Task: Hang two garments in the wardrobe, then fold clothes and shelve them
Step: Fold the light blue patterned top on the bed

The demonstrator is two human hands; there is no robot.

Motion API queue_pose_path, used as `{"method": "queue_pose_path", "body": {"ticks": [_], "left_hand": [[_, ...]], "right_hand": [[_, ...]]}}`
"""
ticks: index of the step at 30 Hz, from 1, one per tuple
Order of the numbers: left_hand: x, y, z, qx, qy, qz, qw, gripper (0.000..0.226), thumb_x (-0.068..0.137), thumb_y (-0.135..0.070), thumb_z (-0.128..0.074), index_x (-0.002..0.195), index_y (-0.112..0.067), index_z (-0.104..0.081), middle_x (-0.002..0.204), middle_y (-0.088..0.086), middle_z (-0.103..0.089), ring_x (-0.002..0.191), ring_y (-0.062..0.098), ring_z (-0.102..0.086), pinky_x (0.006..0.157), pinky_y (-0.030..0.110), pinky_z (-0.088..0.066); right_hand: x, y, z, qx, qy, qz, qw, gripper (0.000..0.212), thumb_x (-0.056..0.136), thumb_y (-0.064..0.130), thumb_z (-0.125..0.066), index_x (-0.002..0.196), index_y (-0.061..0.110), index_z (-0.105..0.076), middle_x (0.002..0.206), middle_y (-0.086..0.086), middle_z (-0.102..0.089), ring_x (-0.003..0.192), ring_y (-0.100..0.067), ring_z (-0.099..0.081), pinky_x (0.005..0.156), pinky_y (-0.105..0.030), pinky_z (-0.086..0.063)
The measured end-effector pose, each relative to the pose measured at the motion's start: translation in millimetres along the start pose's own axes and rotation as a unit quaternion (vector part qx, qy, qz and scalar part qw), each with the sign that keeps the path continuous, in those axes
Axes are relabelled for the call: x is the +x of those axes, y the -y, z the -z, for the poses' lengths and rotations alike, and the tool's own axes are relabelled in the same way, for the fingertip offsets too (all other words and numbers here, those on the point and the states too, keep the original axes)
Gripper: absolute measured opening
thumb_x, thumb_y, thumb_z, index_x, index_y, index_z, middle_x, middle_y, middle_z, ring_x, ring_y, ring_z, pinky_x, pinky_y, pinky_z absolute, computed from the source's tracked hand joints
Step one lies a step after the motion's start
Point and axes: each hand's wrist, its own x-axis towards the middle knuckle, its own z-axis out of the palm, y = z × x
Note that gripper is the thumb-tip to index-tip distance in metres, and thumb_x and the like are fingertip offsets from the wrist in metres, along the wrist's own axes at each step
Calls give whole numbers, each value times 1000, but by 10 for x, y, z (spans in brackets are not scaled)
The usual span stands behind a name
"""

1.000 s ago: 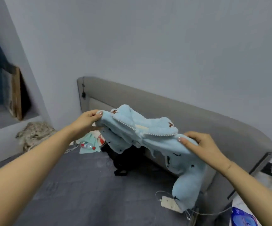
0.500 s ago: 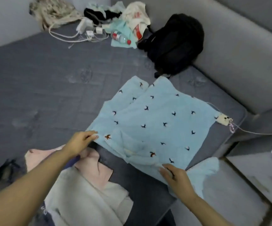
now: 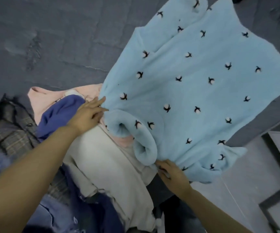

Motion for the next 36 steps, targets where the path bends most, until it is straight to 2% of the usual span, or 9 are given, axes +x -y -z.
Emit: {"method": "queue_pose_path", "body": {"ticks": [3, 7, 13, 18, 22, 28, 31, 35, 36], "left_hand": [[-88, -184, 8, -152, -42, 80, 984, 50, 83, 16, -54, 128, -5, -60, 151, 13, -37, 143, 26, -31, 119, 30, -20], [-372, -740, -101, -113, -148, -3, 982, 46, 82, -7, -52, 127, -9, -62, 146, 4, -45, 139, 26, -38, 112, 48, -31], [-385, -1746, -899, 65, -23, -116, 991, 35, 100, -29, -48, 133, -20, -58, 150, 0, -42, 144, 19, -29, 119, 44, 11], [-384, -1764, -1350, 200, 12, 176, 964, 56, 103, -50, -16, 155, -31, -5, 164, 1, 1, 150, 17, 3, 119, 47, 10], [-895, -1616, -1461, 102, -46, 417, 902, 50, 106, -36, -23, 154, -32, -14, 164, 3, 4, 150, 18, 5, 117, 57, 3], [-1050, -2505, -1832, -34, -297, 392, 870, 53, 94, -10, -56, 144, -10, -42, 154, 20, -28, 141, 35, -28, 114, 54, -22], [-941, -3116, -2145, -240, -404, 423, 775, 36, 90, -12, -64, 123, -3, -53, 123, 16, -51, 110, 31, -53, 100, 48, -43], [-725, -3638, -2642, -637, -322, 514, 475, 51, 88, -25, -71, 123, 3, -49, 118, 16, -58, 109, 30, -58, 102, 48, -45], [-681, -3705, -2763, -679, -299, 508, 438, 61, 86, -30, -73, 129, 5, -47, 122, 17, -59, 114, 31, -58, 103, 46, -46]], "right_hand": [[-88, 16, 17, 64, -31, -31, 997, 36, 94, 5, -60, 125, 23, -61, 112, 4, -61, 105, -13, -61, 96, -24, -47], [-220, 1, 160, 98, -87, -18, 991, 43, 91, -4, -60, 117, 30, -58, 115, 13, -59, 110, -3, -57, 99, -10, -39], [-334, -233, 516, 106, -102, -28, 989, 34, 93, -3, -57, 120, 17, -61, 118, 2, -59, 111, -14, -56, 96, -15, -43], [-408, -534, 955, 81, -20, -16, 996, 34, 94, -4, -53, 126, 5, -59, 128, -4, -55, 119, -14, -50, 105, -17, -35], [-610, -851, 1398, 85, 54, -28, 995, 31, 97, -1, -49, 126, 6, -58, 126, -1, -55, 117, -12, -50, 97, -6, -32], [-749, -1261, 2047, 112, 53, -60, 990, 27, 96, -2, -51, 115, 16, -58, 119, -2, -58, 111, -15, -54, 96, -22, -42], [-679, -1551, 2254, 60, -11, -56, 997, 24, 96, 4, -56, 119, 10, -57, 121, -8, -55, 112, -19, -51, 101, -34, -43], [-452, -1788, 2300, 42, 47, -118, 991, 60, 91, 33, -63, 138, 0, -46, 140, -16, -46, 127, -30, -45, 108, -48, -39], [-405, -1814, 2244, 27, 61, -117, 991, 63, 90, 36, -65, 138, 1, -46, 139, -14, -46, 127, -30, -45, 107, -48, -40]]}}
